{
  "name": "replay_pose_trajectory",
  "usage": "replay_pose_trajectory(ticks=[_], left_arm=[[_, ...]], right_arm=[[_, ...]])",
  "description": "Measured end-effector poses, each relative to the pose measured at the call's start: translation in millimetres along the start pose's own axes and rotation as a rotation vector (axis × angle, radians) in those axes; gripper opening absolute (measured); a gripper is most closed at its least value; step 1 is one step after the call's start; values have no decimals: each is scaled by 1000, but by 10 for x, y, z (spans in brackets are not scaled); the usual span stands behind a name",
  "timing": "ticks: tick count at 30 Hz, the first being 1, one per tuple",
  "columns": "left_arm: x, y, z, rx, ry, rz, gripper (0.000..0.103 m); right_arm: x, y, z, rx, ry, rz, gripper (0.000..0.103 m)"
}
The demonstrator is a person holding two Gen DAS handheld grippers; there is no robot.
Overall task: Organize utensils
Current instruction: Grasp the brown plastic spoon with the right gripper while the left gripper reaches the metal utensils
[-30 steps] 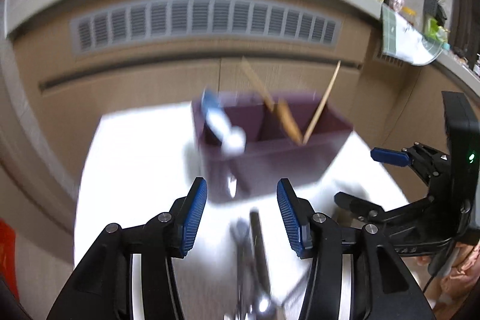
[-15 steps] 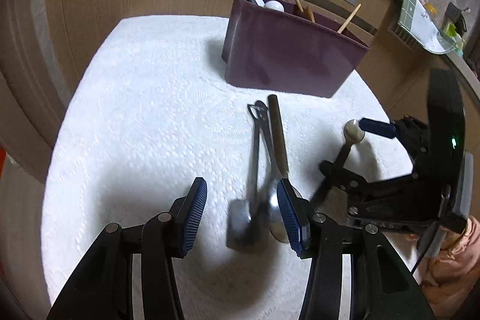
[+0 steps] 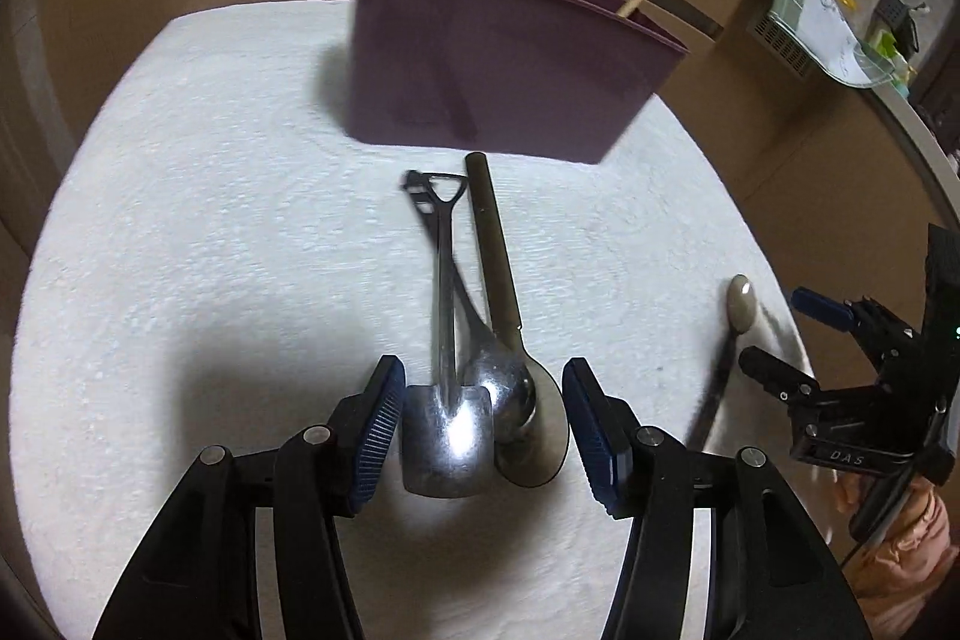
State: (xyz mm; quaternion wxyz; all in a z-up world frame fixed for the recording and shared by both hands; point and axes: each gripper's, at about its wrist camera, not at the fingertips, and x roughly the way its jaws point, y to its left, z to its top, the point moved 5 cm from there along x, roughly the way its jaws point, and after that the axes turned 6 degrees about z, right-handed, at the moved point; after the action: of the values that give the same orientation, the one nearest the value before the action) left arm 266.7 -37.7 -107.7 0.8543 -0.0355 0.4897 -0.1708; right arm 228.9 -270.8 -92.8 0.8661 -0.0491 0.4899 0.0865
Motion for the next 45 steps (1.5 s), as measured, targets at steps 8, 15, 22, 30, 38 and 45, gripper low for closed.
replay_pose_trajectory(ticks=[8, 15, 22, 30, 38, 45], left_arm=[[114, -583, 78, 102, 27, -77, 56], [59, -581, 128, 121, 3, -47, 56], [-28, -309, 227, 116, -45, 52, 56], [-12, -89, 237, 66, -31, 54, 56], [70, -288, 139, 114, 12, 29, 56], [79, -403, 149, 176, -3, 33, 55]], right_arm=[[150, -217, -133, 175, 46, 73, 86], [328, -122, 97, 239, 46, 67, 90], [483, 294, 350, 165, 52, 82, 90], [492, 398, 370, 101, 55, 28, 90], [299, 27, 158, 65, 25, -91, 89], [243, -117, 125, 155, 31, 22, 41]])
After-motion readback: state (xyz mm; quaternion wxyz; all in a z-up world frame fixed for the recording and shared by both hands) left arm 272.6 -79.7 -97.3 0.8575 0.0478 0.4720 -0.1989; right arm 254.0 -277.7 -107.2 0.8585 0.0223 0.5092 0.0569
